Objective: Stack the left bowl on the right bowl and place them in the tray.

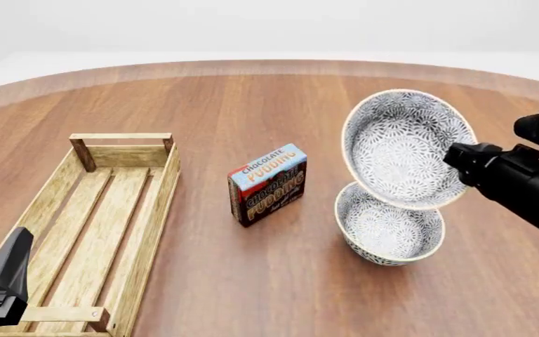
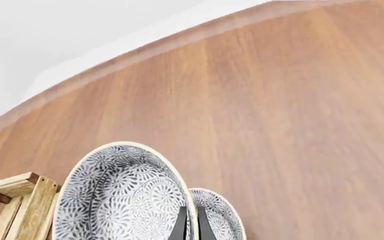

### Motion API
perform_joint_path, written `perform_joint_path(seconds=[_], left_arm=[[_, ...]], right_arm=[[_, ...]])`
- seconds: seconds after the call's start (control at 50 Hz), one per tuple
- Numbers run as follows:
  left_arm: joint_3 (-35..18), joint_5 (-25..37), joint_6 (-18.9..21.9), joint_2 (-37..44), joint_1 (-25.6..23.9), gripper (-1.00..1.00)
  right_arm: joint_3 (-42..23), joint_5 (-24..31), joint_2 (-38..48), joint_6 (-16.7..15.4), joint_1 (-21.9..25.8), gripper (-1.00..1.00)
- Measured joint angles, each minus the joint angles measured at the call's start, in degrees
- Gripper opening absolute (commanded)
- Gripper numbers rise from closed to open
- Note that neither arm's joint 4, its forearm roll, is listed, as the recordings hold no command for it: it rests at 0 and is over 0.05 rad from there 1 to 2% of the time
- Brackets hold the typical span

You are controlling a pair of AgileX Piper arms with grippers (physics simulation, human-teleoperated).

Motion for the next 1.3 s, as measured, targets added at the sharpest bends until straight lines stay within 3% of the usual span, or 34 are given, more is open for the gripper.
perform_joint_path(seconds=[0.44,1.3], left_arm=[[0.0,0.0,0.0,0.0,0.0,1.0],[0.0,0.0,0.0,0.0,0.0,1.0]], right_arm=[[4.3,-6.7,5.1,3.3,-0.3,-1.0],[10.3,-18.1,13.8,5.1,-1.2,-1.0]])
